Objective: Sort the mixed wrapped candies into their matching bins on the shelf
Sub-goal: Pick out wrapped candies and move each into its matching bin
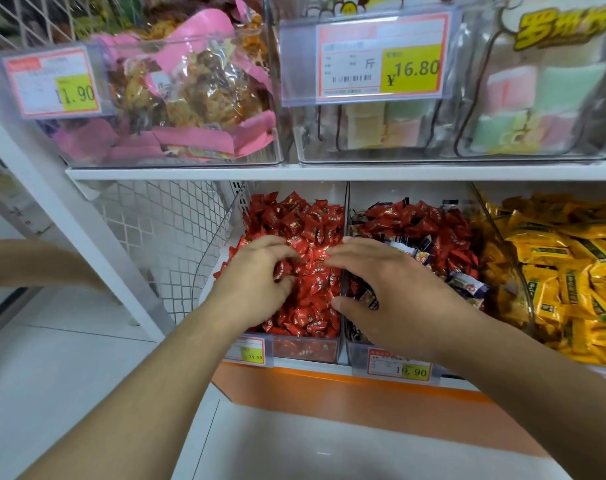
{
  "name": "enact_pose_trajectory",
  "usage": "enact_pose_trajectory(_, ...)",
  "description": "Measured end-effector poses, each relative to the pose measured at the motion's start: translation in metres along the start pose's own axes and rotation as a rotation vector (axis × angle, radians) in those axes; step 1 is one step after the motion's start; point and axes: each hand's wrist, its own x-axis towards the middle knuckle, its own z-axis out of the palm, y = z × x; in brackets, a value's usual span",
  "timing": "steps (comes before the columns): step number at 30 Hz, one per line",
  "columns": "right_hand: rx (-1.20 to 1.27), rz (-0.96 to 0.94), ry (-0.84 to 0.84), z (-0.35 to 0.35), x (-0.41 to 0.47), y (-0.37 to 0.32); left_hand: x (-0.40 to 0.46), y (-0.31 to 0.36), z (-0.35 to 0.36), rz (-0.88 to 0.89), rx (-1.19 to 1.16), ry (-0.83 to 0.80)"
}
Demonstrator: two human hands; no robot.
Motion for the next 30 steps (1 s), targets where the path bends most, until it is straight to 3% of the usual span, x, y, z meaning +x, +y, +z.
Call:
enact_pose_trajectory(4, -0.002, -0.005, 0.004, 0.001, 0.000, 0.000, 0.001, 0.016, 0.004, 0.037, 0.107, -0.084)
enact_pose_trajectory(9, 0.005, -0.009, 0.013, 0.001, 0.000, 0.000, -0.001, 0.015, 0.017, -0.065, 0.258, -0.399)
enact_pose_trajectory(16, 0.008, -0.006, 0.011, 0.002, 0.000, 0.000, -0.002, 0.020, 0.002, -0.011, 0.315, -0.524)
enact_pose_trajectory(25, 0.025, -0.019, 0.029, 0.004, 0.000, 0.001, -0.005, 0.020, -0.008, 0.064, 0.185, -0.585)
enact_pose_trajectory(30, 0.026, -0.021, 0.035, 0.004, 0.001, 0.002, -0.004, 0.018, -0.019, 0.029, -0.068, -0.577)
